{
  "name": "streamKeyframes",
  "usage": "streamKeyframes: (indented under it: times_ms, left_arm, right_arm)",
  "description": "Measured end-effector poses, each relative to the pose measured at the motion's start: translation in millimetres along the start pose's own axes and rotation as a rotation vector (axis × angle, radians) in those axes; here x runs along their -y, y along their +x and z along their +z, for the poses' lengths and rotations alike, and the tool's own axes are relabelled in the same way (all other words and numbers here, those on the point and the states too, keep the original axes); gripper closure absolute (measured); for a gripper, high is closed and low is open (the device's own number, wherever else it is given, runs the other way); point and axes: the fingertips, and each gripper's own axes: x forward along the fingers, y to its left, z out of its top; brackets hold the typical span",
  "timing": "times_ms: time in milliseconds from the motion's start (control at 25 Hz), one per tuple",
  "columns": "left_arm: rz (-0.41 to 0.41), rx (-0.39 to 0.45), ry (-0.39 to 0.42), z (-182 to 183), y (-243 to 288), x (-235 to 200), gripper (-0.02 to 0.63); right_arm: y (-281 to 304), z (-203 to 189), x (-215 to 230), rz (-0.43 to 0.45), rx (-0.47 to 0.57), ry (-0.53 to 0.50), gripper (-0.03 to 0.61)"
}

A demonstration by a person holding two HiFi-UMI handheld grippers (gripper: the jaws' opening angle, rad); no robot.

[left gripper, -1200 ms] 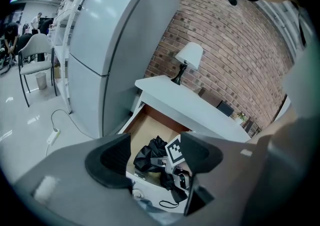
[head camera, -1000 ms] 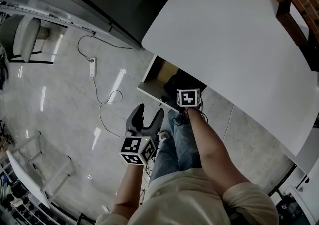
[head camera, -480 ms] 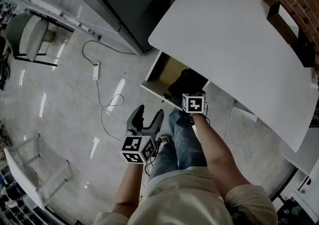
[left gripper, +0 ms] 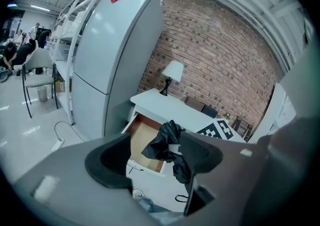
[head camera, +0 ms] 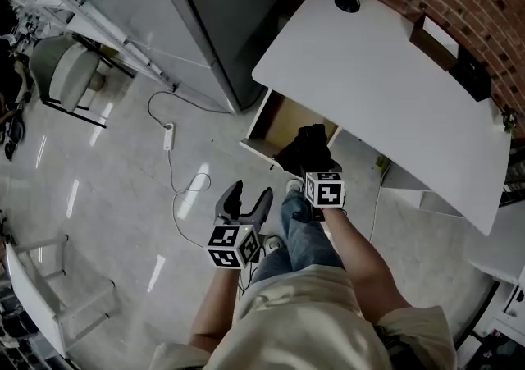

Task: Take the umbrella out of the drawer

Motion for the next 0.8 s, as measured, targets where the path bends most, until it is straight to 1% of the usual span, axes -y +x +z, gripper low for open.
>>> streamKeyframes:
  times_ms: [200, 440, 640, 800]
  left_arm:
    - [0.008, 0.055, 0.010, 0.7, -34.3, 12.3, 0.316]
    - [0.004, 0.096, 0.037, -5.9, -82.1, 27.4, 0.316]
    - [-0.005, 0.136, 0.055, -10.4, -110.8, 42.1, 0.316]
    - [-0.018, 0.147, 0.083, -27.5, -138.3, 52.2, 0.316]
  right_arm:
    - [-53.6, 7.6, -15.5, 0.012, 0.099, 0.023, 0.350]
    - [-126.2, -4.6, -44.5, 0.028, 0.189, -0.001, 0.351]
    - [-181.7, -11.6, -65.2, 0.055, 0.265, -0.020, 0.351]
    - [-224.5, -28.1, -85.6, 0.074, 0.322, -0.045, 0.351]
